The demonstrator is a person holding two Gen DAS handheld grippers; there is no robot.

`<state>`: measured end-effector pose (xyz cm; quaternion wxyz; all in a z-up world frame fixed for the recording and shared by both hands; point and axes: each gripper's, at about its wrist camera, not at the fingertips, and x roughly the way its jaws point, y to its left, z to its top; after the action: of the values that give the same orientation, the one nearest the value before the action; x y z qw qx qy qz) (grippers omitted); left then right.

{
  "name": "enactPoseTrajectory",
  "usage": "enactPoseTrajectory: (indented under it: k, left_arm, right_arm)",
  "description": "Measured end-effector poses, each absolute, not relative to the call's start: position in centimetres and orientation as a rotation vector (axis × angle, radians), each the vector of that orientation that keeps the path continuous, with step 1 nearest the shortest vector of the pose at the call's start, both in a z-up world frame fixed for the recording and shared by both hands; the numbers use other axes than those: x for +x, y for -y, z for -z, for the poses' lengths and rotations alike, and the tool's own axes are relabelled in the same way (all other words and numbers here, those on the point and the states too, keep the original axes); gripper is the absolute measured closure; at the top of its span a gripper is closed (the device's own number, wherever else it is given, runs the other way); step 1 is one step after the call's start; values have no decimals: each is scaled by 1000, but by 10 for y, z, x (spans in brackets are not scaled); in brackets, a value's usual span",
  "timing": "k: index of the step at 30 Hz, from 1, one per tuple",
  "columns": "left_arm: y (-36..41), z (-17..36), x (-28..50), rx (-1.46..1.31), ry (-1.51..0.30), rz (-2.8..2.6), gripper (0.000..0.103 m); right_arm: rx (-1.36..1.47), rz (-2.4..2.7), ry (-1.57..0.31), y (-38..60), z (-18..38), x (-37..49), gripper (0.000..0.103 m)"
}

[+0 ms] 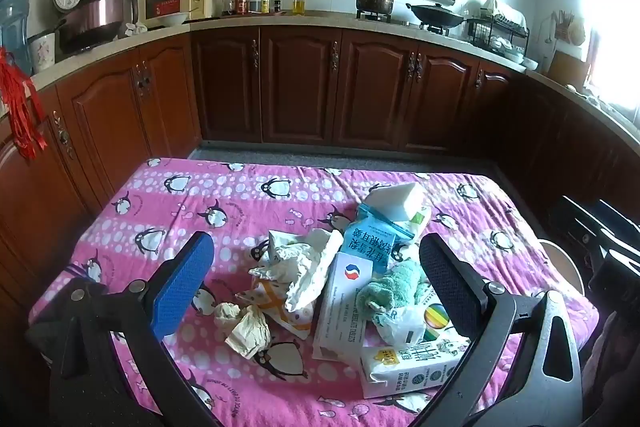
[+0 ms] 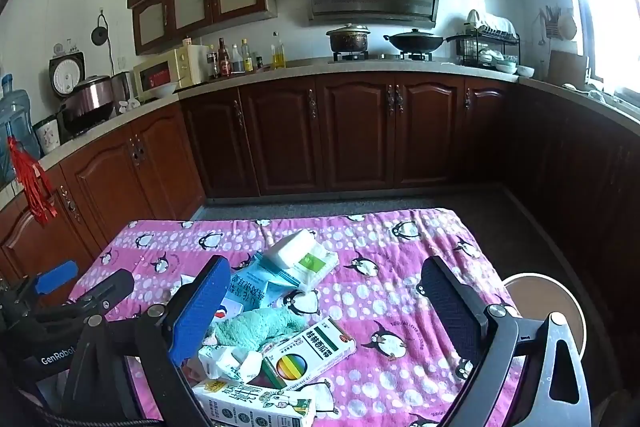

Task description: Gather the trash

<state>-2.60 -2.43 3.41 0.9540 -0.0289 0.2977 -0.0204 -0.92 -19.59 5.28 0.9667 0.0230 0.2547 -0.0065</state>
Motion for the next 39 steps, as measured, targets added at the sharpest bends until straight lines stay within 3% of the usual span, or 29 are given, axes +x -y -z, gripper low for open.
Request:
enactPoseTrajectory:
  k: [32, 39]
  left_arm:
    - [20, -30, -27, -54, -608, 36, 1]
    - [18, -29, -26, -55, -613, 31, 1]
  right_arm:
    - [21, -3, -459, 189, -53, -9, 8]
    - [31, -8, -520, 188, -50, -7, 8]
